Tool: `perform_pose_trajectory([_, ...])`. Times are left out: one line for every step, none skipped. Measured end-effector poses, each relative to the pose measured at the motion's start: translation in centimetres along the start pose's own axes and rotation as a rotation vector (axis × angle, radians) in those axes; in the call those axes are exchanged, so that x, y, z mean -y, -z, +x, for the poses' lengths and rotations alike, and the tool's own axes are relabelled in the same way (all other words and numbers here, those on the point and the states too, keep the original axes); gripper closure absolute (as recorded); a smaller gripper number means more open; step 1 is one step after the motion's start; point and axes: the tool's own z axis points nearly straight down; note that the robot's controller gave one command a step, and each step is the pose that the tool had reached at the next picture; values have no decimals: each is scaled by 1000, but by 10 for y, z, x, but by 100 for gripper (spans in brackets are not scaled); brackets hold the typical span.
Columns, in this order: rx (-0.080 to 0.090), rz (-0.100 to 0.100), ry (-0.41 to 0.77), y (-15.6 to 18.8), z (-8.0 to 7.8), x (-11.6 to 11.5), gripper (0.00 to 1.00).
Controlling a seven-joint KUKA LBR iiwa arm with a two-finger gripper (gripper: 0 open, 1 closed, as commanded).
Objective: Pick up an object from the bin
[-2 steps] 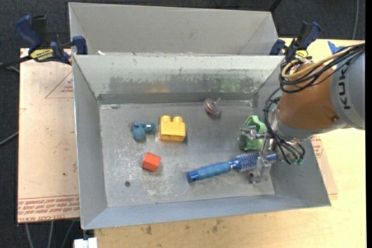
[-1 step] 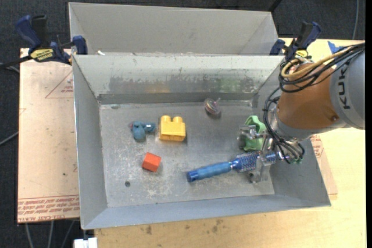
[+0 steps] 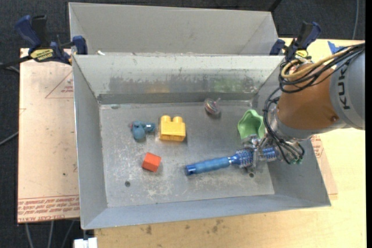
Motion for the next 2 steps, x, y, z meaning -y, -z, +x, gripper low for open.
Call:
perform_pose_trajectory([0, 4, 1, 51, -2, 0, 100])
perform_pose_trajectory([0, 4, 1, 99, -4, -1, 100])
